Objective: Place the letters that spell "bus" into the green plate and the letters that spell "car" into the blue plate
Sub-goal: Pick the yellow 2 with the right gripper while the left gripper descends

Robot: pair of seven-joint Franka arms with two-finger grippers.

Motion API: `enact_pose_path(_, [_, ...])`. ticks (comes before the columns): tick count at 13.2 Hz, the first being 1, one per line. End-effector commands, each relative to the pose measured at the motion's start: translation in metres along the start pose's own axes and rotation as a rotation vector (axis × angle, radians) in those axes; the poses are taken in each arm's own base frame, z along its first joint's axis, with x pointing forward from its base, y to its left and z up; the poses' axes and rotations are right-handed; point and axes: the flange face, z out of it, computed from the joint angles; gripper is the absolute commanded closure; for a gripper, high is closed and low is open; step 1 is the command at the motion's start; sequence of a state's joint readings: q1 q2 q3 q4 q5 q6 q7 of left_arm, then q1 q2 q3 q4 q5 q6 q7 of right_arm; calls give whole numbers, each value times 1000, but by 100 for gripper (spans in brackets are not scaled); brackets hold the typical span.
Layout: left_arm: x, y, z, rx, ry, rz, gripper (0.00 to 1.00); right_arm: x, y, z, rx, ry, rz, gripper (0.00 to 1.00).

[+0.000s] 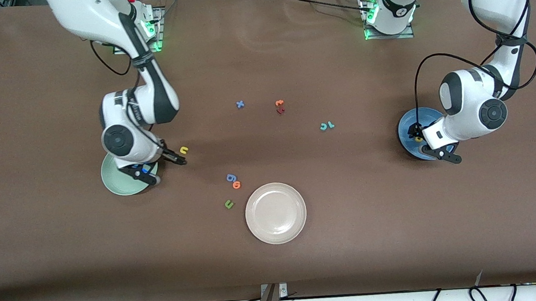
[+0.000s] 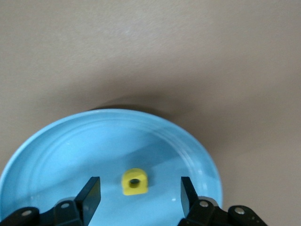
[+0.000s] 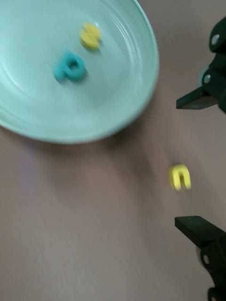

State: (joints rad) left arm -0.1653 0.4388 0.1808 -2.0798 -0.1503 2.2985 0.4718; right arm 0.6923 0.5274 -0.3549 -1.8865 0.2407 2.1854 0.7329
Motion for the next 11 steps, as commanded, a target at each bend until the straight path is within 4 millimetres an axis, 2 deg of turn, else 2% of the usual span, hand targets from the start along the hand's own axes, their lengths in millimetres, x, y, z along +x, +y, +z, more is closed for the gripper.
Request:
enact_pose_path(1, [15, 59, -32, -31, -21, -89, 26, -10, -6, 22, 35, 45, 95, 2])
enact_pose_path(3, [25, 117, -36, -31, -32, -147, 26, -18, -7, 31, 46, 67, 88, 29])
enact_pose_path(4, [28, 145, -36, -29, -34, -177, 26, -20, -7, 34, 43, 65, 85, 39])
enact_pose_path(6, [34, 214, -31, -31, -43, -257, 25, -21, -5, 43, 35, 64, 86, 39])
enact_pose_path(8, [35, 263, -22, -33, -41, -368, 25, -31, -10, 49, 37, 48, 77, 39])
enact_pose_path(10, [36, 293, -6, -38, -40, -465, 24, -36, -10, 53, 35, 37, 80, 39])
enact_pose_path(11, [36, 304, 7, -36, -44, -506, 24, -36, -9, 55, 32, 36, 77, 43])
